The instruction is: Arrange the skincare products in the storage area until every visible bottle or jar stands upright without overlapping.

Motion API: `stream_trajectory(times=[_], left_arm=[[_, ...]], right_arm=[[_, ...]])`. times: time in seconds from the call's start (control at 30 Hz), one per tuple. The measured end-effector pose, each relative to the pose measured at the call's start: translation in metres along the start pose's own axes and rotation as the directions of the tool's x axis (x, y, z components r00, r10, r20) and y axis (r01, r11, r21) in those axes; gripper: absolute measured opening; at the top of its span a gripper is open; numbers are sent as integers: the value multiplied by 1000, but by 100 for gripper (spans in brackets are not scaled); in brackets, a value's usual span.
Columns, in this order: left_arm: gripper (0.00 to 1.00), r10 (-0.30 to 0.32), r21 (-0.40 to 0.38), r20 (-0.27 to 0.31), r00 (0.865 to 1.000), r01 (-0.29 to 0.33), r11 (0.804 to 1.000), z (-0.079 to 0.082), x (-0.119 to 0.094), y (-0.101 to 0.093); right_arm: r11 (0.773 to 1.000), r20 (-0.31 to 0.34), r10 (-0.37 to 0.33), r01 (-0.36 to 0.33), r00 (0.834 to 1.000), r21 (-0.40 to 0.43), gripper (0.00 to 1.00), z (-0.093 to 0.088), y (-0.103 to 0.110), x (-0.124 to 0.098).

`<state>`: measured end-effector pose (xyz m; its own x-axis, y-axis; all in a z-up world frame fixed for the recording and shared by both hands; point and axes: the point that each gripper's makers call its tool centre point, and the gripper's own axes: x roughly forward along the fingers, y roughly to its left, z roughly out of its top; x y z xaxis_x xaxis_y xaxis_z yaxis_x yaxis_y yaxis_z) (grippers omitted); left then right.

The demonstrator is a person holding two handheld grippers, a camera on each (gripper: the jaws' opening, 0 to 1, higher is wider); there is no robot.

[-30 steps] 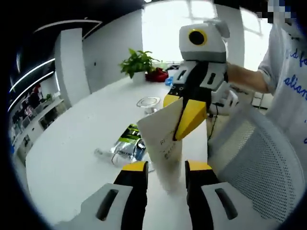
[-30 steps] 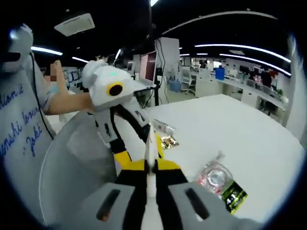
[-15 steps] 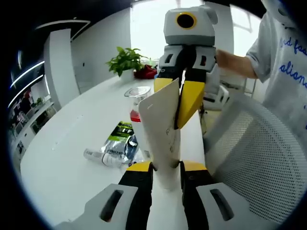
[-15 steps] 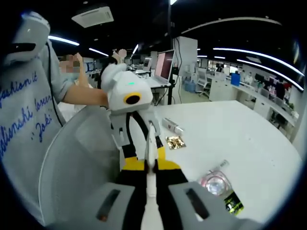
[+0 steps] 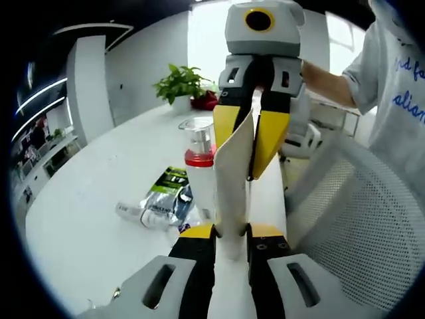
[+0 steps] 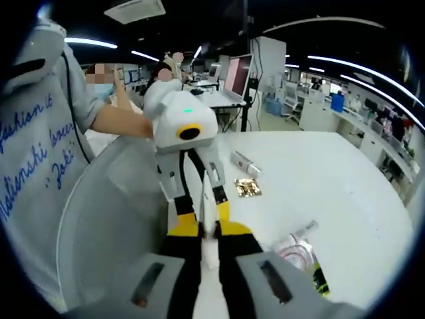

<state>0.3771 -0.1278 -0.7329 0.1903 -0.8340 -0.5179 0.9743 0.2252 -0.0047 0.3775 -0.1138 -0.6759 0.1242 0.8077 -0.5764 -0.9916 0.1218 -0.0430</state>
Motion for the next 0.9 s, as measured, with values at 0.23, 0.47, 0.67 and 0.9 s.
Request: stream_trajectory(times=[0.23, 0.47, 0.67, 0.9], left_arm=[[11, 5, -13, -1, 1000, -5, 1000, -2, 0, 2], [11, 3, -20, 12, 1000, -3, 1000, 1, 6, 5], [10, 7, -29, 19, 1000, -7, 1000, 2, 7, 8], [10, 29, -35, 13, 1000, -28, 999, 1, 4, 18]], right_arm=[[1000, -46, 21, -21, 999, 2, 9, -2, 1, 0], [998, -166, 53, -57, 985, -24, 10, -5, -4, -3], [994, -251, 88, -102, 964, -44, 11, -2, -7, -5], [984, -367, 98, -144, 925, -101, 11, 8, -16, -9]])
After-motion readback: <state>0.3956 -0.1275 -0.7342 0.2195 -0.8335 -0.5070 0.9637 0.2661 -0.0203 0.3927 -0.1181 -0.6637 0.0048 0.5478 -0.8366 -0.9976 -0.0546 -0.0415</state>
